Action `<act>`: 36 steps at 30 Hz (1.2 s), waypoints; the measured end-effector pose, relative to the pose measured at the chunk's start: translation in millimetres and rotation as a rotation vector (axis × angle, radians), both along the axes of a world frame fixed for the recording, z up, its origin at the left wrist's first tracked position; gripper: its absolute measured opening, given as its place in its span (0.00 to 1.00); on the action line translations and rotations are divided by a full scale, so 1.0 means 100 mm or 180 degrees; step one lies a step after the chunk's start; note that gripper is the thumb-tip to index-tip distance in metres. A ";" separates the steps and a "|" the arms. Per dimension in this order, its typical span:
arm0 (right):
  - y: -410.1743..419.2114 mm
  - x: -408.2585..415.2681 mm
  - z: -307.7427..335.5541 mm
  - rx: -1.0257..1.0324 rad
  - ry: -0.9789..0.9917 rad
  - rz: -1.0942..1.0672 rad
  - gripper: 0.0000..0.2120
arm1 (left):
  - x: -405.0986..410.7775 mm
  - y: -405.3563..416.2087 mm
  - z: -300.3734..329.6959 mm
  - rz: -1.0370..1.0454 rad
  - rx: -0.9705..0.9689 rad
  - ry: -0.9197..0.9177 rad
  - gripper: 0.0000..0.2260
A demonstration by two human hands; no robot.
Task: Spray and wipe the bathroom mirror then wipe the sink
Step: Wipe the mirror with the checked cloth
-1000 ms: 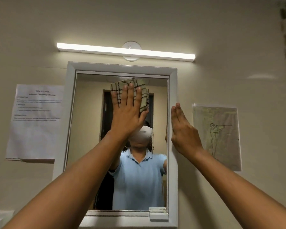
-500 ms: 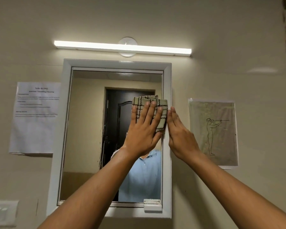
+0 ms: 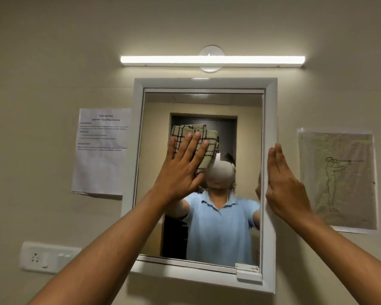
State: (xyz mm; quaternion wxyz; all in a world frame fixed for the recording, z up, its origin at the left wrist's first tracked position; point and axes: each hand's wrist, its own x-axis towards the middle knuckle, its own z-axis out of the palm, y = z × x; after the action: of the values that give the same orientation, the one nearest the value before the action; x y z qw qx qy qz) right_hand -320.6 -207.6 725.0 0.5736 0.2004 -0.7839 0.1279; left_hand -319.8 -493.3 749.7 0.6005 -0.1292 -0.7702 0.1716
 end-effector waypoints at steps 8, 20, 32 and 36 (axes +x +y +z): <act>-0.10 0.04 -0.02 -0.0060 -0.0013 -0.0085 0.40 | 0.05 -0.73 -0.03 -0.0014 0.0580 0.0038 0.35; -0.15 0.15 -0.08 0.0046 -0.0280 -0.0275 0.38 | 0.04 -0.41 -0.77 -0.0126 0.1085 0.0037 0.36; -0.05 0.19 -0.18 0.0141 -0.0395 -0.0348 0.41 | -0.05 0.81 -0.45 -0.0531 0.0535 -0.0027 0.34; -0.01 0.20 -0.18 0.0170 -0.0353 -0.0305 0.42 | -0.07 1.16 -0.43 -0.0655 0.0405 -0.0004 0.33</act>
State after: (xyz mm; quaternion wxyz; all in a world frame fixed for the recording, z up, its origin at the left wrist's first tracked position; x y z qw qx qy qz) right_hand -300.4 -208.2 706.5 0.5291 0.1704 -0.8263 0.0902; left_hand -326.9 -377.4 706.7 0.6214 -0.1693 -0.7626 0.0598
